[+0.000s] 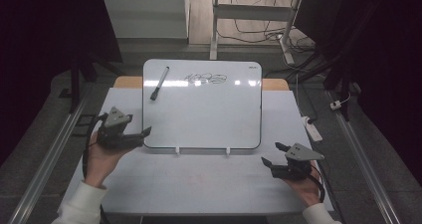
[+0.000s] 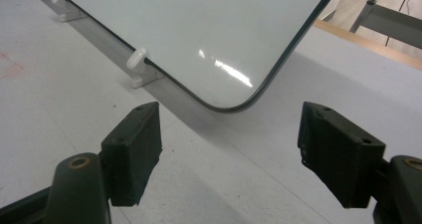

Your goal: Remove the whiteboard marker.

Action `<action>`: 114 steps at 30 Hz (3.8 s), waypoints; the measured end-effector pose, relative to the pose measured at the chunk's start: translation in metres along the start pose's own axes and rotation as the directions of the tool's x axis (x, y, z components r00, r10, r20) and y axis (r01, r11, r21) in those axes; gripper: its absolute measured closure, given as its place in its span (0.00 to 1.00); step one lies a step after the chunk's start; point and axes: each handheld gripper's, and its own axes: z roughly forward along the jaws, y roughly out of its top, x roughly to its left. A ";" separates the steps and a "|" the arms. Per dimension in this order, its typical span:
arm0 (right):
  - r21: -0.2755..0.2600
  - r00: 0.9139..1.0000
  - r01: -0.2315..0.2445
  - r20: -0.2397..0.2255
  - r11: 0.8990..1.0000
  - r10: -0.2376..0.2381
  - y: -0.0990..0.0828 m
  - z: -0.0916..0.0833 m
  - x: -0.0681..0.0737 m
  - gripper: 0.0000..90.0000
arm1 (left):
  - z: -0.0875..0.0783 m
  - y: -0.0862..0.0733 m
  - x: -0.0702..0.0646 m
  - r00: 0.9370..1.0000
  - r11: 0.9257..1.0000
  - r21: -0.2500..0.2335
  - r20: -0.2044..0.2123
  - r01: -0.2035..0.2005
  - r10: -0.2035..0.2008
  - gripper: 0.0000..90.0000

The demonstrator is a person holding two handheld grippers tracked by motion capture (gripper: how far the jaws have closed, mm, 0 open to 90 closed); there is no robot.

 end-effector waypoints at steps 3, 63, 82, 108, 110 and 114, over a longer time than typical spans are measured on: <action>0.007 1.000 0.003 -0.004 1.000 -0.003 0.000 0.002 0.001 0.28 | 0.011 0.018 0.004 0.999 1.000 0.004 -0.023 -0.022 0.022 0.30; 0.055 1.000 -0.015 0.026 0.998 0.013 -0.011 -0.002 0.003 0.31 | 0.101 0.130 0.032 0.981 0.986 0.058 -0.113 -0.155 0.160 0.91; 0.033 0.999 -0.042 -0.032 0.999 0.043 0.000 -0.001 0.012 0.30 | 0.030 0.042 -0.017 0.977 0.982 -0.129 0.147 -0.136 0.155 0.91; 0.013 0.964 -0.066 -0.257 0.998 0.068 0.058 0.040 0.084 0.34 | 0.062 0.031 -0.125 0.886 0.966 -0.216 0.407 -0.145 0.224 0.91; 0.017 0.960 -0.076 -0.269 0.997 0.078 0.064 0.045 0.090 0.36 | 0.066 0.032 -0.131 0.885 0.965 -0.220 0.408 -0.144 0.225 0.91; 0.027 0.953 -0.114 -0.279 0.993 0.117 0.074 0.054 0.096 0.40 | 0.072 0.035 -0.143 0.879 0.964 -0.222 0.418 -0.145 0.228 0.91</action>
